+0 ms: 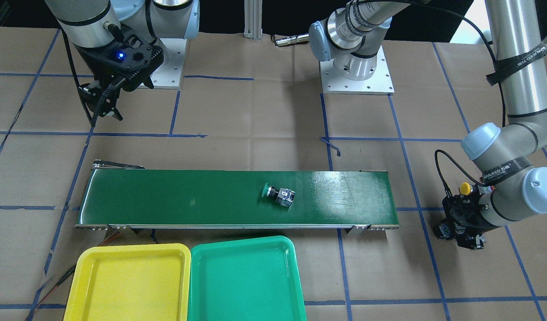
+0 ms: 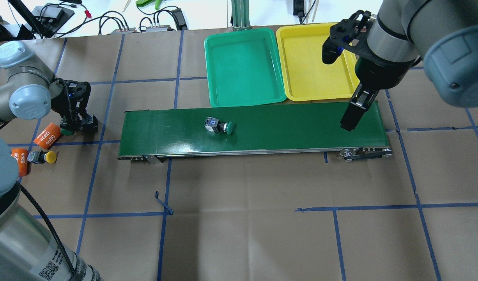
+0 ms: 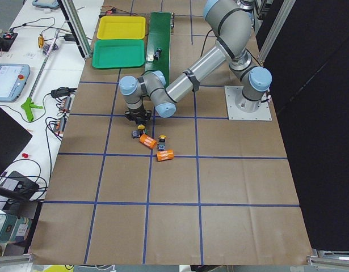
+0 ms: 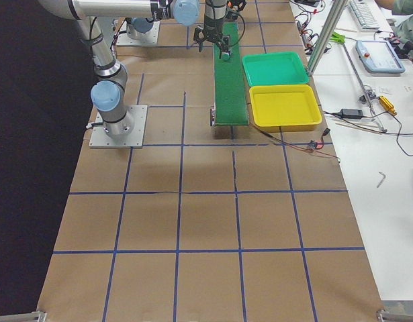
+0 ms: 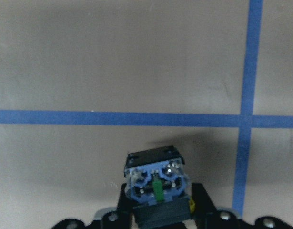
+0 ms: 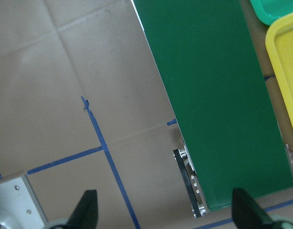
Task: Sort buttons by color to trays
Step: 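Lower right gripper onto belt's green button while left places another button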
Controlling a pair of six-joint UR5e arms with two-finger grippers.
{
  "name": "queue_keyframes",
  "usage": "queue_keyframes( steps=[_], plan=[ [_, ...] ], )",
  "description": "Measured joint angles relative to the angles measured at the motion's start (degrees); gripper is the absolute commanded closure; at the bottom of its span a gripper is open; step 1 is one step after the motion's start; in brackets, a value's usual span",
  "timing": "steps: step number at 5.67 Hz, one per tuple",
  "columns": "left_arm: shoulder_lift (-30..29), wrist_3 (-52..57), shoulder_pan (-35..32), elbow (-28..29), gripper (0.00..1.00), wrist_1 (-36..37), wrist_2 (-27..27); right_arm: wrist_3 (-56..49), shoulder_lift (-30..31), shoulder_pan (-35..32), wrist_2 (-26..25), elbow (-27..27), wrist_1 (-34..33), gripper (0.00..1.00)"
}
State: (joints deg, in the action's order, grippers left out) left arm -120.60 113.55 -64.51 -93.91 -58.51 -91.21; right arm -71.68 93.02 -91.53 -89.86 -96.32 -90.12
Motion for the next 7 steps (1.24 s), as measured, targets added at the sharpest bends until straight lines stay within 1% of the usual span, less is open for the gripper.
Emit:
queue_keyframes(
  steps=[1, 2, 3, 4, 5, 6, 7],
  plan=[
    [3.50, -0.06, -1.22, -0.02, 0.98, -3.64, 0.08, -5.09, -0.66, 0.00, -0.01, -1.09, -3.32, 0.00],
    [7.13, -0.38, -4.02, -0.18, 0.98, -7.13, 0.19, -6.35, -1.06, -0.04, 0.02, -3.26, -8.93, 0.00],
    [9.97, -1.86, -8.03, -0.82, 0.99, -9.33, 0.15, -6.35, -1.82, -0.12, 0.06, -6.42, -15.94, 0.00],
    [12.58, -4.80, -12.13, -2.97, 0.98, -9.99, 0.01, -5.53, -3.47, -0.34, 0.10, -8.58, -20.65, 0.00],
    [14.36, -7.40, -15.03, -5.86, 0.98, -8.92, 0.13, -3.41, -6.09, -1.78, 0.12, -9.35, -23.91, 0.00],
    [14.80, -9.28, -17.50, -7.73, 0.98, -7.09, 1.20, -0.73, -9.16, -4.67, 0.13, -9.47, -27.75, 0.00],
    [14.72, -11.10, -19.86, -9.03, 0.92, -4.63, 2.29, 1.69, -12.20, -7.25, 0.12, -9.25, -30.87, 0.00]
  ],
)
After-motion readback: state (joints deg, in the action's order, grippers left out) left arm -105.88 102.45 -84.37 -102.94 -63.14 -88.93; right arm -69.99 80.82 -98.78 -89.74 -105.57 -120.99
